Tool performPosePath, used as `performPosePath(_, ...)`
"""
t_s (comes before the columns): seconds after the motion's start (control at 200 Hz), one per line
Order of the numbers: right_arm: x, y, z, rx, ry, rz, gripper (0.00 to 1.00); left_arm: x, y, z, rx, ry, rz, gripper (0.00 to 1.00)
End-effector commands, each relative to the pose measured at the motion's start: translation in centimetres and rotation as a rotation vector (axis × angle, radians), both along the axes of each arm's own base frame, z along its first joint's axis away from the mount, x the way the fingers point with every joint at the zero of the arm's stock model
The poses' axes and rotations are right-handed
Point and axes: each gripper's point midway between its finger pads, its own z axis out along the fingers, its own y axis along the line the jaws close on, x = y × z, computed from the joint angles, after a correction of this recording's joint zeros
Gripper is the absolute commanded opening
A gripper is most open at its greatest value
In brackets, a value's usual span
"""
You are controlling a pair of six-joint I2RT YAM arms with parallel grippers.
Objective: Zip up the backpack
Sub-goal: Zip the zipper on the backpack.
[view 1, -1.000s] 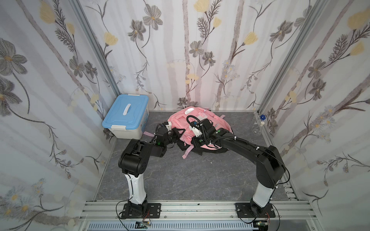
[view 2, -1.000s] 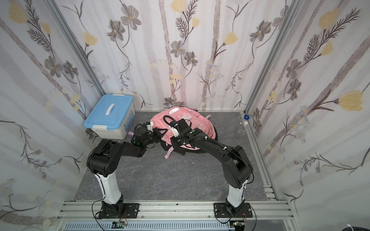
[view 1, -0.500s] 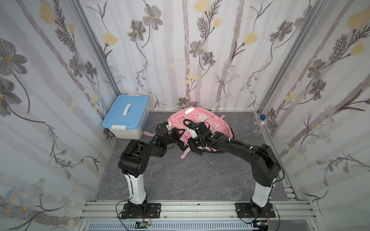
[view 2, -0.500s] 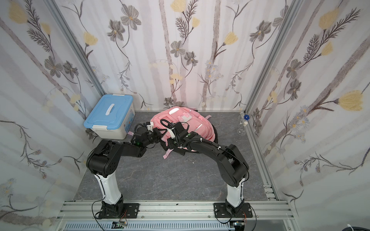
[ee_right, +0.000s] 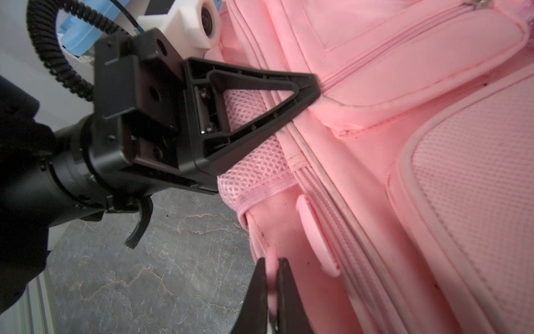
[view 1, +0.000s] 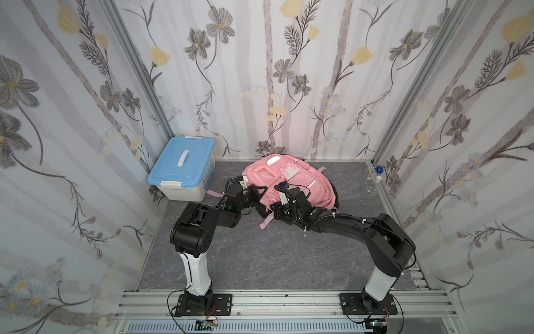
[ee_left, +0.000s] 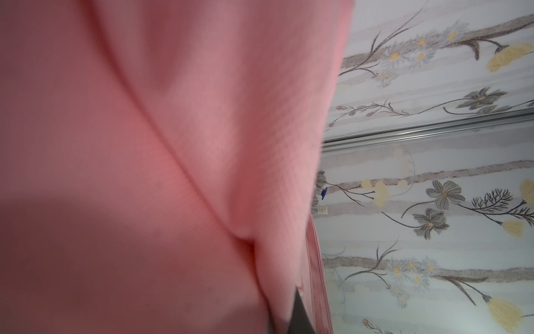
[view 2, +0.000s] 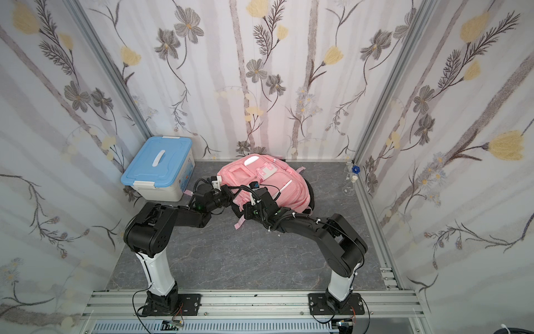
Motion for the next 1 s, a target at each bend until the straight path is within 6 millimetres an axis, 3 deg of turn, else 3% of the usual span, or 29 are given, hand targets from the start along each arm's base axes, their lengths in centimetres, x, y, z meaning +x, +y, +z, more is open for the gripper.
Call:
performPosePath(0.0, 0.3, 2.8, 7.3, 0.293, -0.155, 0.049, 0.00, -0.7, -1.0, 1.0, -0.035, -0.020, -0.052, 0.00)
performPosePath(0.395, 1.5, 3.8, 7.4, 0.387, -0.133, 0.027, 0.00, -0.9, -1.0, 1.0, -0.038, -0.018, -0.055, 0.00)
performPosePath(0.694, 2.4, 5.0, 8.7, 0.439, -0.132, 0.038, 0.00, -0.8, -1.1, 0.8, -0.044, -0.013, -0.057, 0.00)
performPosePath(0.894, 2.0, 5.6, 9.8, 0.489, -0.108, 0.055, 0.00, -0.8, -1.0, 0.8, -0.046, -0.010, -0.055, 0.00)
performPosePath(0.994, 1.1, 5.9, 9.5, 0.399, -0.091, 0.055, 0.00, -0.8, -1.0, 1.0, -0.043, -0.014, -0.054, 0.00)
